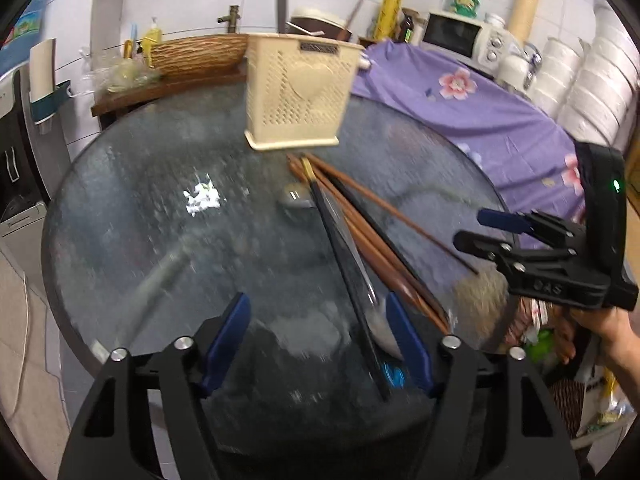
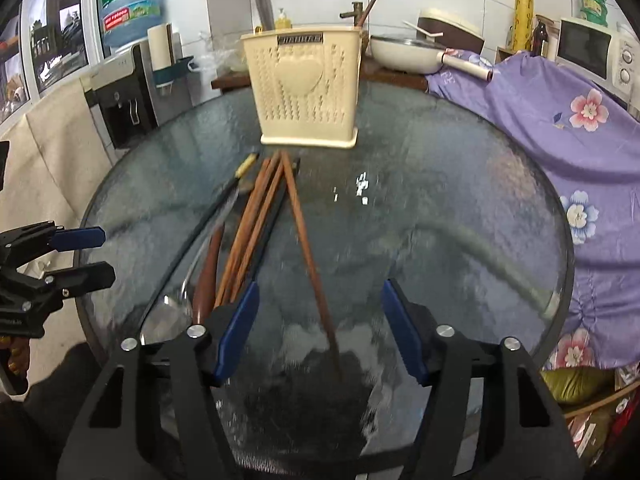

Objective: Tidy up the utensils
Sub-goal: 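Return both tools from the caddy to the utensil pile, then grasp a metal spoon with the left tool while the right tool grasps another chopstick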

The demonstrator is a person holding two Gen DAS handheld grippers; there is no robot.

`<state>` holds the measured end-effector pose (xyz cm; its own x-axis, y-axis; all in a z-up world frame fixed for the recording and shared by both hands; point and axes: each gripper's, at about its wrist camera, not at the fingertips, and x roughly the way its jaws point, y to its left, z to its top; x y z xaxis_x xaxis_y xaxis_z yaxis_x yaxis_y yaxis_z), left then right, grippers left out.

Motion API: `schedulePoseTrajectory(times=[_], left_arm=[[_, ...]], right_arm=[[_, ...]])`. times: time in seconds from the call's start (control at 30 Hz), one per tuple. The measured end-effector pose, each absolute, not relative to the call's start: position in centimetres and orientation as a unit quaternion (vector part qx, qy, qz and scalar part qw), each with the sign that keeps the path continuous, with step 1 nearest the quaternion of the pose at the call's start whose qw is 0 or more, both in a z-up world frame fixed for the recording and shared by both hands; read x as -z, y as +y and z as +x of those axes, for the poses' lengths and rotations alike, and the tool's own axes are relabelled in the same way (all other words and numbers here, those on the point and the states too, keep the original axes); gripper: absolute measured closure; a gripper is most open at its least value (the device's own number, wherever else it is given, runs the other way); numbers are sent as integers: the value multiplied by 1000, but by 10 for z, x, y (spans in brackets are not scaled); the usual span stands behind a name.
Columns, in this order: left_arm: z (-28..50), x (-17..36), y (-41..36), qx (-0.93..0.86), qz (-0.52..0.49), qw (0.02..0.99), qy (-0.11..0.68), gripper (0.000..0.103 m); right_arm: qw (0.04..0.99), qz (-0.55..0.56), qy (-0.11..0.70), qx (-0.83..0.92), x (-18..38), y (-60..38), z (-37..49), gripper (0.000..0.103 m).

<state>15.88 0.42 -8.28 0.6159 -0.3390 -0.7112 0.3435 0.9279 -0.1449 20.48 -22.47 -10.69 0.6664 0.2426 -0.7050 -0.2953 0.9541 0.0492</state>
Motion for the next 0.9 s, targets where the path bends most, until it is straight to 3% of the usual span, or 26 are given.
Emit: schedulePoseTrajectory(times=[0.13, 0.33, 0.47, 0.53, 0.9], left_arm=[[149, 95, -6, 206, 19, 886, 414, 51], [143, 104, -11, 213, 24, 877, 430, 57], [143, 109, -14, 215, 25, 873, 437, 59], [142, 109, -17, 218, 25, 873, 436, 59], [141, 110, -33, 211, 45, 875, 433, 74]], right_arm=[[906, -33, 394, -149, 119, -226, 200, 51], [902, -29, 402, -153, 124, -229, 202, 57], [897, -30, 411, -158, 128, -229, 207, 64], [896, -28, 414, -158, 129, -229, 210, 72], [898, -53, 410, -150, 131, -225, 204, 80]])
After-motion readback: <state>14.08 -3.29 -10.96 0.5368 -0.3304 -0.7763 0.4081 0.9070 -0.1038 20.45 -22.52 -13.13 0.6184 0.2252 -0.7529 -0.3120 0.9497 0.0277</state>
